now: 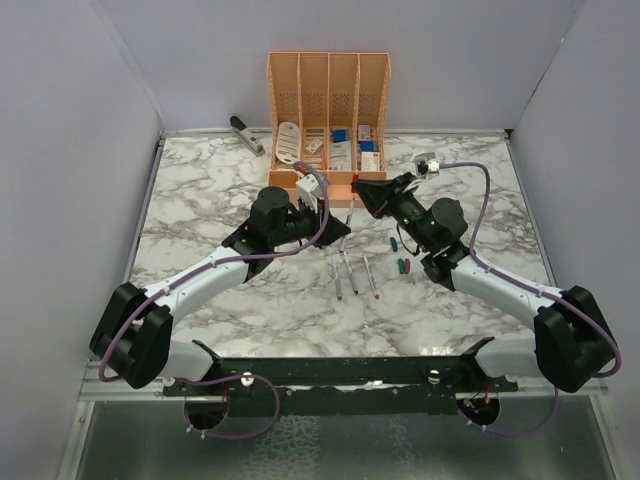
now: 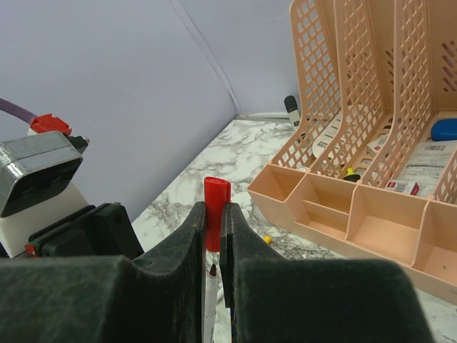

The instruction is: Insert the pens into the pen caps

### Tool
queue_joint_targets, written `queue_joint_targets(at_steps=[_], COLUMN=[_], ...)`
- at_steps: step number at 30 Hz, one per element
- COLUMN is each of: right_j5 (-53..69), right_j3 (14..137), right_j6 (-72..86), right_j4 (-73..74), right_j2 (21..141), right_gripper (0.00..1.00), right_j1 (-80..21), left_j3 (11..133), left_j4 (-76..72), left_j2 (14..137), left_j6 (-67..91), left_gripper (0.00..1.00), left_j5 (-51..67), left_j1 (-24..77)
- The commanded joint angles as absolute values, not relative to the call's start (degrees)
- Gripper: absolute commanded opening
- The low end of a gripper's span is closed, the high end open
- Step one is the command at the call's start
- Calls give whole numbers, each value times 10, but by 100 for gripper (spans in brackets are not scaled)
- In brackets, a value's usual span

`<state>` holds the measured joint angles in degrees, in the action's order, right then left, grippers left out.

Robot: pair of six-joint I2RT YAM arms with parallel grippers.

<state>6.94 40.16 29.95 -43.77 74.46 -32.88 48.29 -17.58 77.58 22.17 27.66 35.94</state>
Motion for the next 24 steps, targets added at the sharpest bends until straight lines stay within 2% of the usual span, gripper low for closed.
queue_joint_targets(at_steps=[1, 10, 24], right_j5=[66, 66, 76], right_j3=[427, 422, 421], right_j6=[300, 297, 306], right_j4=[-456, -440, -465], right_j2=[752, 742, 762], right_gripper=[1, 1, 1], right_j1=[-330, -330, -330], left_j3=[489, 473, 478], left_j4=[-194, -197, -202], left_j2=[776, 752, 763], left_j6=[212, 214, 215], left_gripper=[0, 0, 0], left_j5=[285, 233, 257], left_j1=[354, 347, 344])
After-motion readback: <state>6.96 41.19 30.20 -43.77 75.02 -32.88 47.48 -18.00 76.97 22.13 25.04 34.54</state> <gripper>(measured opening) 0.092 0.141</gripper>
